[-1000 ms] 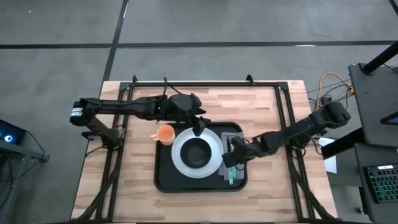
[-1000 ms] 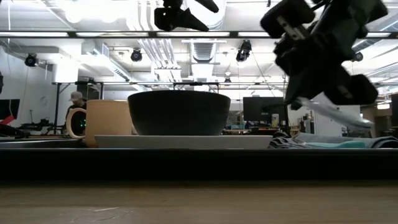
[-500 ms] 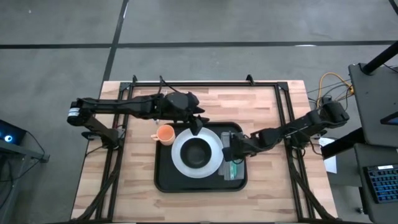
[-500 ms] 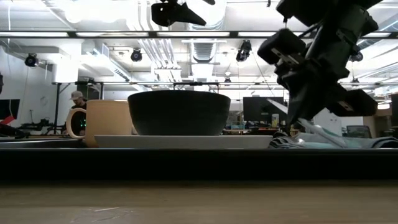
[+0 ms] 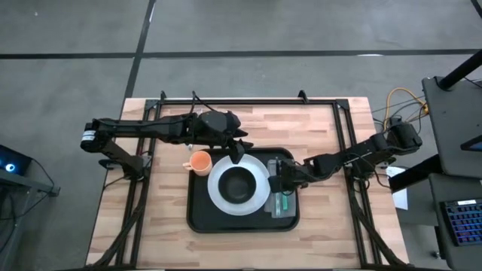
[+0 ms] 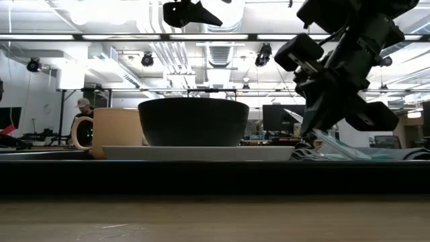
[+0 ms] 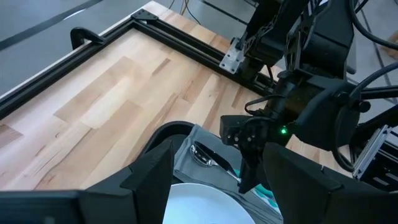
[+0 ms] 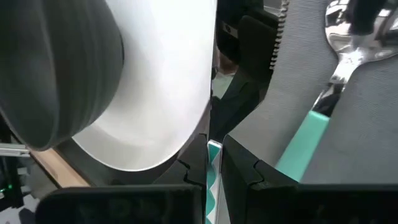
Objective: Set up tray
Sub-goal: Put the blue knife on the gray napkin
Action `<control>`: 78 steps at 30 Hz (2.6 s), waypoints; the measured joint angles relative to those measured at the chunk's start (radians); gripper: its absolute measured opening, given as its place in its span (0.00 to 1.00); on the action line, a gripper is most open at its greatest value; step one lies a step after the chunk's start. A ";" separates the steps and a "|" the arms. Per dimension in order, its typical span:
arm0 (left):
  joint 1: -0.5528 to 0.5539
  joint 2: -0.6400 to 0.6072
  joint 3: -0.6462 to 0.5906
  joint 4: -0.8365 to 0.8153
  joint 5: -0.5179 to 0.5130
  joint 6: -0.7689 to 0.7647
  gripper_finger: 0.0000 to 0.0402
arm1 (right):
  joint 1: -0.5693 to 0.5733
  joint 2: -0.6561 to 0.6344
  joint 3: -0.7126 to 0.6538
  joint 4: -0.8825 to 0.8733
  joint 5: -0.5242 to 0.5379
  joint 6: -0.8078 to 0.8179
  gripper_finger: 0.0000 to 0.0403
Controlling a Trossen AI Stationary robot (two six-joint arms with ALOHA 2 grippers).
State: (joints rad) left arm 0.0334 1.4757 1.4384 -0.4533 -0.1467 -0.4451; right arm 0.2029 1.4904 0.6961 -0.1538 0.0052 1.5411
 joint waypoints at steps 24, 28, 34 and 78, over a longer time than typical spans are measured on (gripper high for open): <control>0.000 0.000 0.000 0.001 0.063 0.006 0.56 | -0.003 0.001 -0.007 -0.030 -0.028 -0.003 0.15; 0.000 0.000 0.000 0.003 0.064 0.013 0.56 | -0.003 -0.001 0.025 -0.023 -0.029 -0.016 0.14; 0.001 0.000 0.000 0.017 0.064 0.024 0.56 | 0.009 0.023 0.054 -0.031 -0.025 -0.044 0.14; 0.000 -0.051 -0.001 -0.067 0.096 0.044 0.56 | 0.074 0.222 0.254 -0.313 0.103 -0.001 0.02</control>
State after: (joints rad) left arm 0.0338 1.4244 1.4374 -0.5205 -0.0503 -0.4015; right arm 0.2770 1.7123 0.9504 -0.4669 0.1084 1.5405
